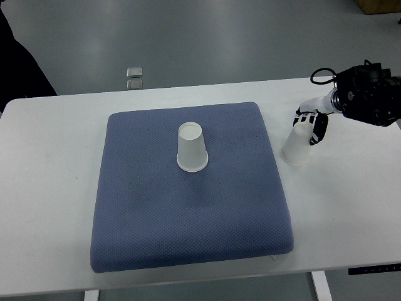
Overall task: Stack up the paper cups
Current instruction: 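Lower the right hand and close its fingers around the white cup, then lift the cup with the right hand and carry it above the pad cup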
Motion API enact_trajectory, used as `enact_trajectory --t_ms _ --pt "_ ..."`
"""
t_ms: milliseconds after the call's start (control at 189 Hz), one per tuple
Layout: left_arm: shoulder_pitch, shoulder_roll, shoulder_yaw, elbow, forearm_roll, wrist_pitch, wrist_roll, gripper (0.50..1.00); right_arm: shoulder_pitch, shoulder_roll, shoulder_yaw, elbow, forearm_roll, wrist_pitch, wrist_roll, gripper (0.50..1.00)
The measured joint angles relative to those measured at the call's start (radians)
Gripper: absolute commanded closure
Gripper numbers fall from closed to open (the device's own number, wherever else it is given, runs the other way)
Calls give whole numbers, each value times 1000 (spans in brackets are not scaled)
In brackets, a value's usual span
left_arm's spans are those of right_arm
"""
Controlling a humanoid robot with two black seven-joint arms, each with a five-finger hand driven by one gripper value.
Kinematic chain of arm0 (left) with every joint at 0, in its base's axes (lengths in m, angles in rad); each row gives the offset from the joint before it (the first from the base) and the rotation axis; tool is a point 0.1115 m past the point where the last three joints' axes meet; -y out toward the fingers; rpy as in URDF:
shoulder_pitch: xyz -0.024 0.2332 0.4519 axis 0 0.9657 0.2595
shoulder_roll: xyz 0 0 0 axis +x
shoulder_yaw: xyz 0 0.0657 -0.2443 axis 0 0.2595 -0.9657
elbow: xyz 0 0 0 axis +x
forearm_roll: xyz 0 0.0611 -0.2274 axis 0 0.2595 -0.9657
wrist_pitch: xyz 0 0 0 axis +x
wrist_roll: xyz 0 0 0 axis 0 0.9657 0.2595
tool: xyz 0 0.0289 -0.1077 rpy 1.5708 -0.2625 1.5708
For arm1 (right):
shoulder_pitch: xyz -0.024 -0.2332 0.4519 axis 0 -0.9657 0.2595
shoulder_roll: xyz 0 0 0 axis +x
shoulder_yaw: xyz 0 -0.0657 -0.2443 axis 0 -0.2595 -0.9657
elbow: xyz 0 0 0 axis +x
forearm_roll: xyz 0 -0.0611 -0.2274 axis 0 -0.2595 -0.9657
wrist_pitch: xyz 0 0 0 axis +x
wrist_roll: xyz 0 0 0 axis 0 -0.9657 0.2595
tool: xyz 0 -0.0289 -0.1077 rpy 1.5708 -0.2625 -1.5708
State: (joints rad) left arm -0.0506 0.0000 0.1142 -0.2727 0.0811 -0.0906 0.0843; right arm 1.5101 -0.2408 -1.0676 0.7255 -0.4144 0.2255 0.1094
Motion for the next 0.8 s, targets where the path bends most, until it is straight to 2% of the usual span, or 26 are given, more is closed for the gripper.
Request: enact_trajectory --t_ms 90,117,170,318,461,800 --pt "0 0 0 1 0 0 0 500 5 0 0 0 0 5 0 820" --pt "0 0 0 1 0 0 0 500 7 0 0 0 0 7 1 850" --pt "0 0 0 1 0 0 0 500 10 -2 0 0 -1 12 1 869" --pt "-1 0 1 1 0 0 0 500 45 -14 -5 6 -7 30 1 875" --pt "-2 0 1 1 -1 0 0 500 157 -42 -8 48 -9 96 3 875" --pt "-3 0 2 -1 0 0 0 500 610 -178 -20 236 -120 325 2 871"
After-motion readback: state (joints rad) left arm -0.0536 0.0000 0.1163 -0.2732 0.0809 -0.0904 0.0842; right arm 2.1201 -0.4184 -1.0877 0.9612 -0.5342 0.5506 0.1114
